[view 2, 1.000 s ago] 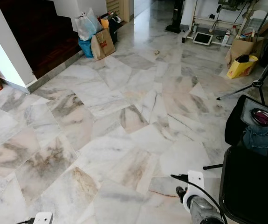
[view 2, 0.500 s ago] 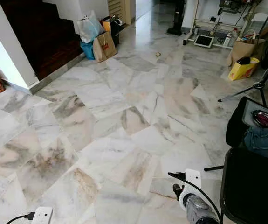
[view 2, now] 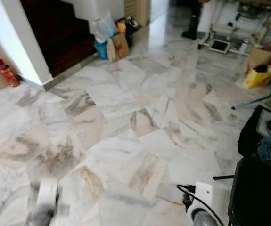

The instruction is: Hang keys on a hook

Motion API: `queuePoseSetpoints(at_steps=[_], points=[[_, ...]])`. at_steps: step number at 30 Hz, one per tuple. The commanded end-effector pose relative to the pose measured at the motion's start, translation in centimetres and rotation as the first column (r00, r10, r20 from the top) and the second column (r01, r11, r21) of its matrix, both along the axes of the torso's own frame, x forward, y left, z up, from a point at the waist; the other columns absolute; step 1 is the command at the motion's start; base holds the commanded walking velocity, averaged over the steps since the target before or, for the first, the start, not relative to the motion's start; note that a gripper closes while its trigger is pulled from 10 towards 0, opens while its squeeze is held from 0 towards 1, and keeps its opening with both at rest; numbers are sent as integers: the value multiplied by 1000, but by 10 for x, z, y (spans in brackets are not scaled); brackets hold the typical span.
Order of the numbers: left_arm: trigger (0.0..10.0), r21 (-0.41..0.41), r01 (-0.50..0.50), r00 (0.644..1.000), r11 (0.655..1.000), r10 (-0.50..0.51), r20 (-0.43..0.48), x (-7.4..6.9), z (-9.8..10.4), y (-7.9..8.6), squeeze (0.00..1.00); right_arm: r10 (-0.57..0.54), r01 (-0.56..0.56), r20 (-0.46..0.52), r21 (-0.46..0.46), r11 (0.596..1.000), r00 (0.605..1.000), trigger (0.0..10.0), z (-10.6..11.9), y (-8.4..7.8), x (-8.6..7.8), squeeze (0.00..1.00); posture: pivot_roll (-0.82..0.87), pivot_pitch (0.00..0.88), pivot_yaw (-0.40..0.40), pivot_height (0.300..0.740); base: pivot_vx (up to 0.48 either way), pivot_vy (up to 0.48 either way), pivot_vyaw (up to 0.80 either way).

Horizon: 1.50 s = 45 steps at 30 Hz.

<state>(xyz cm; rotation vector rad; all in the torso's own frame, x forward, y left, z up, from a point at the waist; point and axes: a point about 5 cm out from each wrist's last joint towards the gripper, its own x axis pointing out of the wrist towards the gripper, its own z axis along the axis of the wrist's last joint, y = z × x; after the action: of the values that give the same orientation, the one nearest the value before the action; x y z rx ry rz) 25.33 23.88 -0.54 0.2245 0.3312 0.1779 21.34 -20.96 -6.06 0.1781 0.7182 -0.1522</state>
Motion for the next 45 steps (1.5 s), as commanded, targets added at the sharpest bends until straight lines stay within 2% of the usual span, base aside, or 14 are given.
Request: queuePoseSetpoints(at_steps=[1, 4, 7, 12, 16, 21, 27, 29, 33, 35, 38, 41, 42, 45], points=[[10000, 14, -37, 999, 999, 37, -28, -23, -11, 13, 0, -48, 48, 33, -8, 999, 998, 10000, -1, -7, -7, 0, 183, 0, -4, 740, 0, 0, 0], [10000, 23, -23, 998, 999, 22, 54, -20, 0, 18, 0, -57, 58, 72, -7, 998, 996, 10000, 1, -6, -7, 0, 181, 0, 2, 740, 0, 0, 0], [10000, 34, 7, 995, 999, -10, 101, -17, 8, 16, 0, 0, 20, 271, -71, 997, 962, 10000, 24, -6, 14, 0, 172, 0, 4, 740, 0, 0, 0], [10000, 53, 37, 972, 998, -48, 229, -15, 27, 9, 0, 52, 16, 457, -144, 989, 888, 10000, 50, -15, 23, 0, 159, 0, -13, 740, 0, 0, 0], [10000, 47, 51, 959, 998, -62, 275, -23, 36, 2, 0, 64, 31, 532, -168, 985, 844, 10000, 62, -22, 9, 0, 174, 0, -19, 740, 0, 0, 0], [10000, 78, 81, 956, 994, -100, 276, -38, 40, -1, 0, 101, 20, 532, -217, 976, 841, 10000, 65, -28, -15, 0, 167, 0, -17, 740, 0, 0, 0], [10000, 87, 86, 964, 992, -105, 245, -50, 41, 3, 0, 73, 58, 496, -243, 968, 865, 10000, 67, -39, -34, 0, 176, 0, -35, 740, 0, 0, 0], [10000, 82, 90, 966, 993, -107, 235, -55, 42, 2, 0, 49, 64, 461, -225, 972, 886, 10000, 60, -40, -42, 0, 174, 0, -29, 740, 0, 0, 0], [10000, 78, 73, 984, 994, -85, 159, -58, 28, 8, 0, -14, 84, 373, -170, 982, 928, 10000, 38, -35, -41, 0, 183, 0, -23, 740, 0, 0, 0], [10000, 15, -2, 996, 1000, 0, 92, -53, 14, 23, 0, -101, 139, 231, -154, 978, 968, 10000, 13, -32, -47, 0, 186, 0, -10, 740, 0, 0, 0], [10000, -25, -66, 997, 998, 65, -40, -50, -5, 34, 0, -181, 185, 63, -77, 980, 982, 10000, -10, -19, -57, 0, 180, 0, 9, 740, 0, 0, 0], [10000, -31, -46, 975, 998, 38, -221, -55, -28, 32, 0, -55, 53, -32, -54, 997, 998, 10000, -21, 4, -59, 0, 174, 0, 13, 740, 0, 0, 0], [10000, -31, -46, 975, 998, 38, -221, -55, -28, 32, 0, -55, 53, -32, -54, 997, 998, 10000, -21, 4, -59, 0, 174, 0, 13, 740, 0, 0, 0], [10000, -50, -49, 925, 998, 27, -379, -67, -47, 27, 0, -14, 7, -114, -63, 998, 993, 10000, -29, 10, -67, 0, 167, 0, 21, 740, 0, 0, 0]])
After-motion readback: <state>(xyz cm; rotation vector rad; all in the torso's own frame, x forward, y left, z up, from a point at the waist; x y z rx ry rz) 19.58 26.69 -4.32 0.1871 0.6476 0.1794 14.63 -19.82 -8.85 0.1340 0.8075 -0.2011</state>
